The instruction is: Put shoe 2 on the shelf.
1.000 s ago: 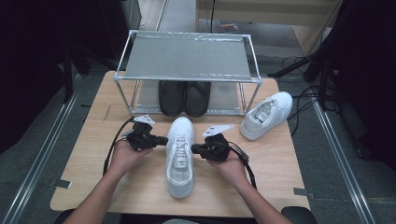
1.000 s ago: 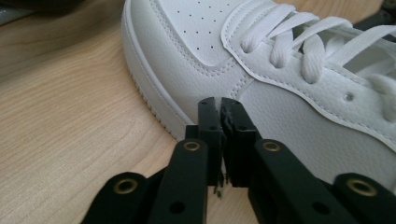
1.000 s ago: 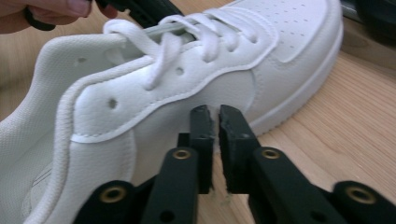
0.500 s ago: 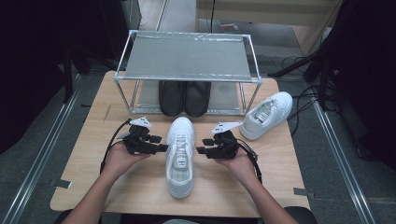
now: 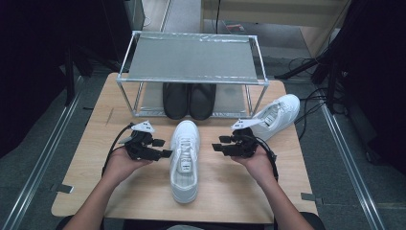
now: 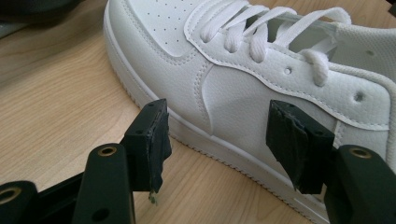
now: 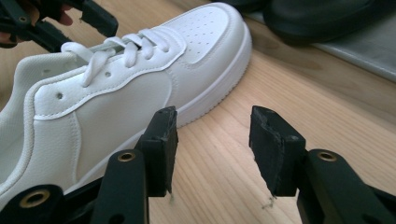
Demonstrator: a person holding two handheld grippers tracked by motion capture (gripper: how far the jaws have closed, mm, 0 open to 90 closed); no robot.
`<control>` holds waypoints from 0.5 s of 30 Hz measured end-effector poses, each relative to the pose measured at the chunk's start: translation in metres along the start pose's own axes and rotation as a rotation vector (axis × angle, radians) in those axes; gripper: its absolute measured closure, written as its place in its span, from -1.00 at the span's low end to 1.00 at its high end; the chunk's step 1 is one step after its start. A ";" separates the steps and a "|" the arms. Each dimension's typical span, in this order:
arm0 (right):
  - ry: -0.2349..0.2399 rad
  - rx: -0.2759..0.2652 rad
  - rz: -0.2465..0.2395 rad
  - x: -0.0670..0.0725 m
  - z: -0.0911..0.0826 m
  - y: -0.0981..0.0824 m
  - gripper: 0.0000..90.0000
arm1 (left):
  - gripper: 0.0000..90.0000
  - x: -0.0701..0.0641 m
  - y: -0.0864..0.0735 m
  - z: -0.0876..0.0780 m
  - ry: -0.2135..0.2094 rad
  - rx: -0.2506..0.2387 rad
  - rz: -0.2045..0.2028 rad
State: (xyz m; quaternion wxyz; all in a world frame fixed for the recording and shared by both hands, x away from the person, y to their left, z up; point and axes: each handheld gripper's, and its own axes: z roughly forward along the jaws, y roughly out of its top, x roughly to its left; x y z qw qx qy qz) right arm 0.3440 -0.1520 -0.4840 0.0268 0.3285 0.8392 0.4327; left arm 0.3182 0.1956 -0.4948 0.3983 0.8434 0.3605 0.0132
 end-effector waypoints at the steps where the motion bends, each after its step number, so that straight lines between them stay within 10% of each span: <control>1: -0.005 -0.004 0.003 -0.002 -0.002 0.000 0.18 | -0.12 0.000 0.000 0.000 0.002 0.002 0.002; 15: -0.056 -0.008 0.026 -0.027 -0.024 0.009 0.21 | -0.13 -0.001 0.000 0.003 -0.010 0.015 0.005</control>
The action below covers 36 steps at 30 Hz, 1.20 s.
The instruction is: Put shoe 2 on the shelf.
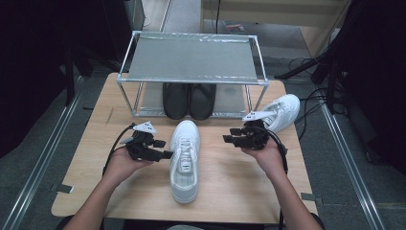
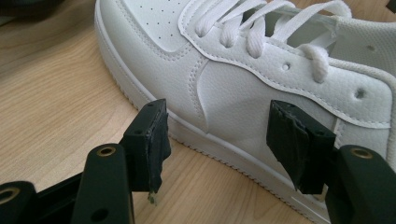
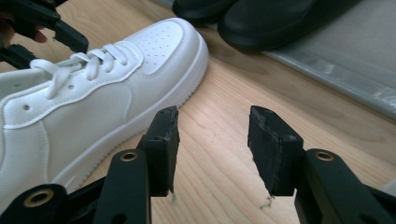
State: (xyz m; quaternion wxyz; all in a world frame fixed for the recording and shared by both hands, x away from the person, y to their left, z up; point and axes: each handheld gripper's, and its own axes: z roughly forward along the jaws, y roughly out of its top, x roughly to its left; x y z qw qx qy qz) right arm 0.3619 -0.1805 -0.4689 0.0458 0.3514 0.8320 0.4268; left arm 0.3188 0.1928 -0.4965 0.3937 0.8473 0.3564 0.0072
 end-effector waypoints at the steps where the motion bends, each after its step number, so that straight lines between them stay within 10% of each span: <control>1: -0.006 -0.001 -0.006 -0.002 -0.001 0.001 0.21 | -0.13 0.000 0.000 0.000 -0.003 -0.001 -0.002; 26: -0.157 -0.018 0.053 -0.061 -0.054 0.021 0.26 | -0.14 -0.001 0.000 0.001 -0.020 0.001 0.007; 36: -0.180 0.075 0.108 -0.083 -0.033 -0.001 0.26 | -0.14 -0.001 0.000 0.002 -0.019 0.016 0.008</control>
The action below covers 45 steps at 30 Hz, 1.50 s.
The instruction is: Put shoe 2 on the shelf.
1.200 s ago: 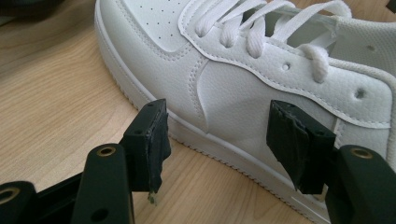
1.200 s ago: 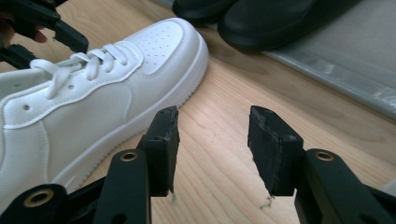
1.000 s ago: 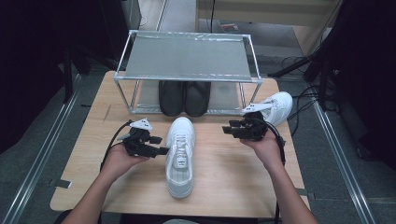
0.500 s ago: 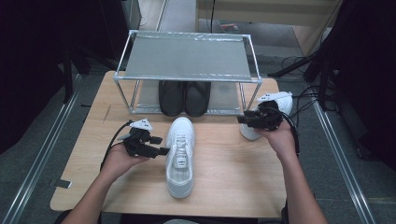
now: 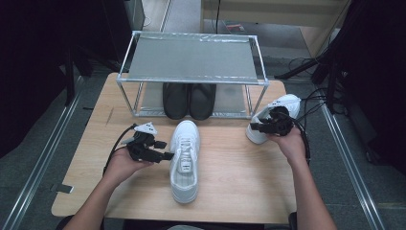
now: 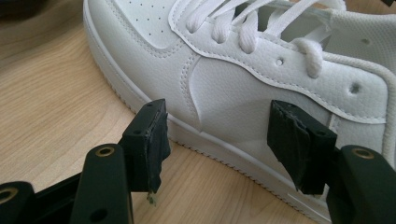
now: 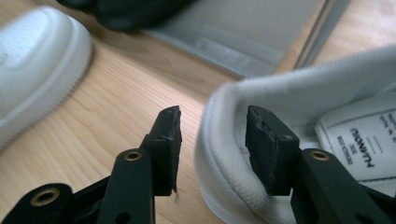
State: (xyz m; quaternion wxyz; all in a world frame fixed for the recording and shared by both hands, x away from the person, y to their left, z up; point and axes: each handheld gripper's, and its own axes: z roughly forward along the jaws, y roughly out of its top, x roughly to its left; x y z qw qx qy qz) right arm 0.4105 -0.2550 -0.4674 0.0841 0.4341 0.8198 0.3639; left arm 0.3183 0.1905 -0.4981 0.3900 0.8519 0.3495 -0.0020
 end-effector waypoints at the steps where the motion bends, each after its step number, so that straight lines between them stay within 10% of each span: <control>1: -0.010 0.017 0.003 -0.001 0.003 -0.001 0.26 | -0.14 0.000 0.000 0.000 -0.001 0.009 0.001; 24: 0.053 0.080 -0.042 -0.007 0.023 -0.007 0.60 | -0.15 0.001 0.000 0.002 -0.008 0.021 -0.010; 45: -0.077 0.075 -0.122 0.030 -0.009 -0.001 0.62 | -0.15 0.006 0.000 -0.007 -0.016 -0.030 -0.025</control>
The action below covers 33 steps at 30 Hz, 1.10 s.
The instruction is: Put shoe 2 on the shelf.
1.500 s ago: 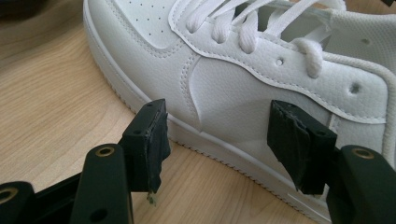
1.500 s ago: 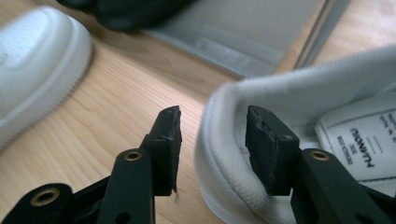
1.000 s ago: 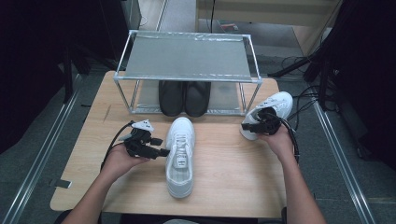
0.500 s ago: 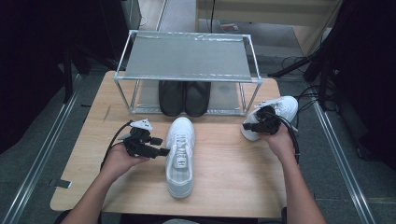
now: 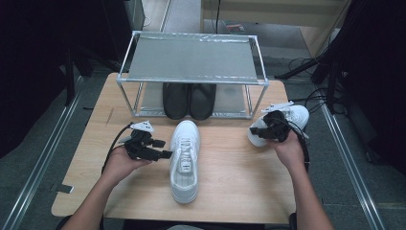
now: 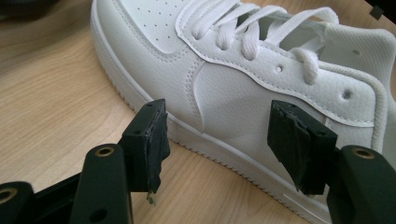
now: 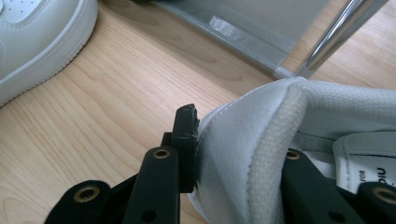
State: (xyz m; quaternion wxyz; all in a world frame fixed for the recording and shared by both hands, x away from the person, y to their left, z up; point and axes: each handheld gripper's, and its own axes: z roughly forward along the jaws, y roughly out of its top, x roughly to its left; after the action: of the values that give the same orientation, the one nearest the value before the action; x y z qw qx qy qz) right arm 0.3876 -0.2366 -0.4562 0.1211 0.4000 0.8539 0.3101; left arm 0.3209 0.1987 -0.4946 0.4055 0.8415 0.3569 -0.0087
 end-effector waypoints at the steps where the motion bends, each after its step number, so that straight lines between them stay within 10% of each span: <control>1: -0.003 0.002 -0.003 0.003 -0.001 0.000 0.62 | -0.15 0.000 0.000 -0.001 -0.003 -0.001 -0.003; 33: 0.083 0.060 -0.115 0.126 -0.021 -0.016 0.60 | -0.13 0.016 0.013 0.001 -0.026 -0.047 0.001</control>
State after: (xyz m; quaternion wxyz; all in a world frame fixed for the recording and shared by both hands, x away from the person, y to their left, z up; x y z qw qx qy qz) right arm 0.2863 -0.1583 -0.4450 0.0908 0.3407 0.8887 0.2932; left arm 0.3413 0.2020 -0.4912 0.4299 0.8317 0.3511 -0.0110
